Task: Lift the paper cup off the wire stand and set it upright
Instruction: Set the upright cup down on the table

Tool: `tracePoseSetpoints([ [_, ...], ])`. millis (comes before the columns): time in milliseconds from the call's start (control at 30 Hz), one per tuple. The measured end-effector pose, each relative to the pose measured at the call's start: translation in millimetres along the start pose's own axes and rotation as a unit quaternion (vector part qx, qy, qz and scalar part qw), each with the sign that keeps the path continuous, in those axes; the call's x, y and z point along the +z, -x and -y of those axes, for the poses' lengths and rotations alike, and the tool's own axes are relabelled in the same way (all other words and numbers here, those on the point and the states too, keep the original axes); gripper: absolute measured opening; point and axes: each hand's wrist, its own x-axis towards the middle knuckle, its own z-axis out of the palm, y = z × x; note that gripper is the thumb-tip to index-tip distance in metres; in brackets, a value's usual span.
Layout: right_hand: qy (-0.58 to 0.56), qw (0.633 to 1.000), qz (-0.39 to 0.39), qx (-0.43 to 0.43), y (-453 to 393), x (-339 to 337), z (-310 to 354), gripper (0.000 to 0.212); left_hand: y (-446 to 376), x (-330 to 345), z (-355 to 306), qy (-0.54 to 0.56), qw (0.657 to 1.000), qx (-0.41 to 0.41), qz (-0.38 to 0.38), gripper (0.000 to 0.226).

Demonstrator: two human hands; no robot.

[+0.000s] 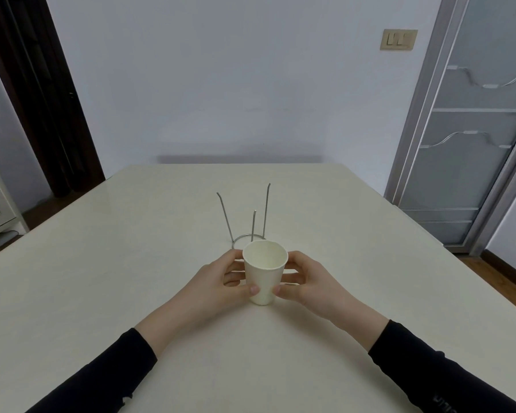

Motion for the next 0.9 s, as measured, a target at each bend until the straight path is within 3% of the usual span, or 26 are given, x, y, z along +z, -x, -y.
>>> tracePoseSetpoints([
  [900,0.012,1.000,0.012,-0.004,-2.8,3.8,-9.5,0.051,1.5,-0.6,9.6,-0.044,0.999,-0.001,0.017,0.054],
])
